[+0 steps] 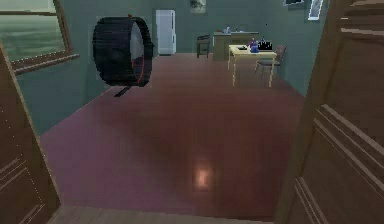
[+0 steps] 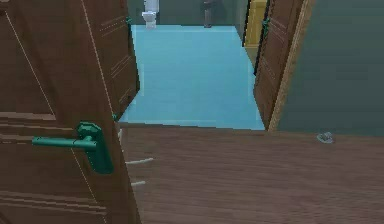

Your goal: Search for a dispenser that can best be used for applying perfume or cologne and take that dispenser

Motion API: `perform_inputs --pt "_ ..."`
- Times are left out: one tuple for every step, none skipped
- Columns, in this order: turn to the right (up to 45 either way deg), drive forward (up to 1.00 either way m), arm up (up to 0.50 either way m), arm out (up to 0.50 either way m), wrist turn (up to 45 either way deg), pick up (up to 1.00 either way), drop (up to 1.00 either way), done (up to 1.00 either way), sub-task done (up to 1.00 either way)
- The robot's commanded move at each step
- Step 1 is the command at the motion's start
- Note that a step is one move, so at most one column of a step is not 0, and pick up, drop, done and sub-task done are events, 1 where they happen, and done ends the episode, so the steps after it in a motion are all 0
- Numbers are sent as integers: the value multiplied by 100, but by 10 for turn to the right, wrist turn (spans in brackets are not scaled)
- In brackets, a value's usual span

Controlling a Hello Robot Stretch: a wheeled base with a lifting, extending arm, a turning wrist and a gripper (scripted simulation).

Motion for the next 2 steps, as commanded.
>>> perform_inputs --pt "30 0 0 0 0 0 0 0 0" --pt "0 100 0 0 0 0 0 0 0"
